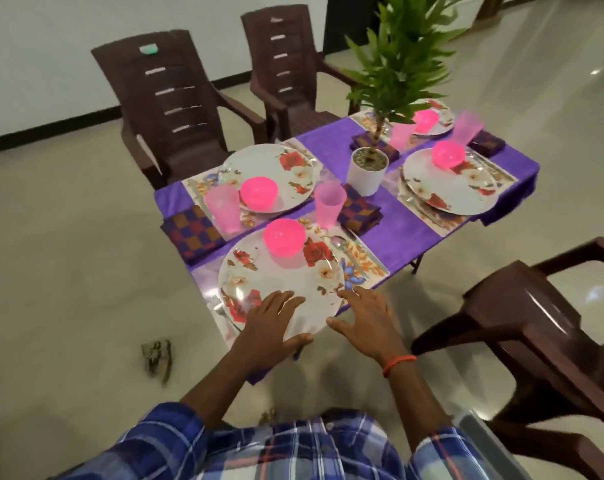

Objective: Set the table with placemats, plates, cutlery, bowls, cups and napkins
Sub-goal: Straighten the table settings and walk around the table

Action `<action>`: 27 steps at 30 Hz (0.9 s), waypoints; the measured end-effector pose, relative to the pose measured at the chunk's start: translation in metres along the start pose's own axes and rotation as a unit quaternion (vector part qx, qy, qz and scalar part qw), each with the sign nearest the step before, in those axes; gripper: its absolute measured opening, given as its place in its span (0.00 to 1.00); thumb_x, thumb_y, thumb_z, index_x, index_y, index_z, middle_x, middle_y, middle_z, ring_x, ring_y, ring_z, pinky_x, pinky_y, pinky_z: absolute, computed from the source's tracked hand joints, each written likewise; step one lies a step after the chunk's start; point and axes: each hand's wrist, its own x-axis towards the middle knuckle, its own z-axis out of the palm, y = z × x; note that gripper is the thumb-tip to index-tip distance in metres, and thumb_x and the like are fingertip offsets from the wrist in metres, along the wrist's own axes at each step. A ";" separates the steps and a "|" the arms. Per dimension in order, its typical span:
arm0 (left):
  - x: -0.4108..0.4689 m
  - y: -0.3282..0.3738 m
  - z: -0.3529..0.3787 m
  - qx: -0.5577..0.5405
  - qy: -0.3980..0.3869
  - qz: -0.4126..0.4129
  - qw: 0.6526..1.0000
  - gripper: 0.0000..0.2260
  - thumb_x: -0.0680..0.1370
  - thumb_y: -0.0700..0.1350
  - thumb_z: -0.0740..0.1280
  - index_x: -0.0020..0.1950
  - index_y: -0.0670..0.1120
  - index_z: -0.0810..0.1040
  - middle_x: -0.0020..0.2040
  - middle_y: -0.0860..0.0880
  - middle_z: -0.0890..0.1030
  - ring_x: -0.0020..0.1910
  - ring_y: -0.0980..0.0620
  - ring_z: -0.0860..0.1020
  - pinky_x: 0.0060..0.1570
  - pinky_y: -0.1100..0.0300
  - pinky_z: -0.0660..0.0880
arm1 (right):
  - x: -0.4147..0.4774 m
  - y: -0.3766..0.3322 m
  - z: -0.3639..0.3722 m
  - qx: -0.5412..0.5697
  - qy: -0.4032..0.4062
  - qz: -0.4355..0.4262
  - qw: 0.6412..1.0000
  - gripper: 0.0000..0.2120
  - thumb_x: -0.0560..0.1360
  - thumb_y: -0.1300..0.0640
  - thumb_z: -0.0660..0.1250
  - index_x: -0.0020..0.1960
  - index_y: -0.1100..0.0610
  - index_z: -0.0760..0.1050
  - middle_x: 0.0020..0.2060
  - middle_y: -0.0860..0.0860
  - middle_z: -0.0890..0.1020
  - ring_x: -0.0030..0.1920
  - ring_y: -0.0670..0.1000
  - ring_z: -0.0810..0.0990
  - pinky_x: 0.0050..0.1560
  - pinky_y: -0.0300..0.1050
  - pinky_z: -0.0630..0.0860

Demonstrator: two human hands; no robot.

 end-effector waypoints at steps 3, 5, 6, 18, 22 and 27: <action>-0.001 -0.008 0.000 -0.021 0.019 -0.039 0.999 0.35 0.77 0.72 0.58 0.80 0.57 0.61 0.81 0.53 0.61 0.81 0.48 0.57 0.77 0.41 0.57 | 0.030 0.002 -0.001 -0.017 -0.029 -0.021 0.999 0.33 0.74 0.34 0.67 0.75 0.45 0.67 0.75 0.50 0.68 0.75 0.56 0.60 0.75 0.58 0.58; 0.002 -0.010 0.000 -0.028 0.031 -0.072 0.997 0.35 0.77 0.72 0.59 0.80 0.57 0.61 0.81 0.52 0.62 0.81 0.48 0.58 0.78 0.40 0.57 | 0.050 0.003 -0.003 -0.020 -0.040 -0.043 0.998 0.33 0.72 0.33 0.67 0.74 0.45 0.68 0.74 0.51 0.69 0.74 0.57 0.61 0.74 0.60 0.60; 0.004 -0.011 -0.001 -0.032 0.039 -0.092 0.994 0.35 0.77 0.72 0.59 0.79 0.57 0.61 0.81 0.52 0.62 0.80 0.48 0.59 0.77 0.40 0.58 | 0.060 0.004 -0.004 -0.022 -0.050 -0.050 0.997 0.33 0.72 0.34 0.67 0.73 0.46 0.69 0.74 0.51 0.69 0.74 0.58 0.61 0.74 0.60 0.60; -0.015 -0.027 0.026 -0.071 0.138 -0.444 0.883 0.26 0.73 0.70 0.64 0.66 0.58 0.68 0.49 0.53 0.82 0.45 0.48 0.83 0.45 0.49 0.81 | 0.125 0.064 0.031 0.145 -0.125 -0.011 0.981 0.29 0.69 0.47 0.75 0.67 0.47 0.72 0.63 0.52 0.76 0.61 0.54 0.79 0.63 0.57 0.78; -0.011 -0.014 0.032 -0.069 0.135 -0.484 0.862 0.21 0.74 0.61 0.72 0.61 0.54 0.70 0.49 0.51 0.82 0.47 0.46 0.82 0.44 0.53 0.76 | 0.137 0.062 0.025 0.195 -0.116 -0.033 0.973 0.30 0.71 0.60 0.75 0.70 0.51 0.70 0.63 0.52 0.79 0.59 0.53 0.80 0.61 0.56 0.79; -0.006 -0.008 0.031 -0.071 0.166 -0.489 0.853 0.21 0.74 0.58 0.74 0.62 0.52 0.72 0.48 0.50 0.82 0.43 0.49 0.78 0.40 0.56 0.72 | 0.140 0.053 0.019 0.249 -0.099 -0.039 0.963 0.32 0.70 0.68 0.74 0.70 0.51 0.69 0.58 0.48 0.79 0.59 0.51 0.79 0.61 0.49 0.79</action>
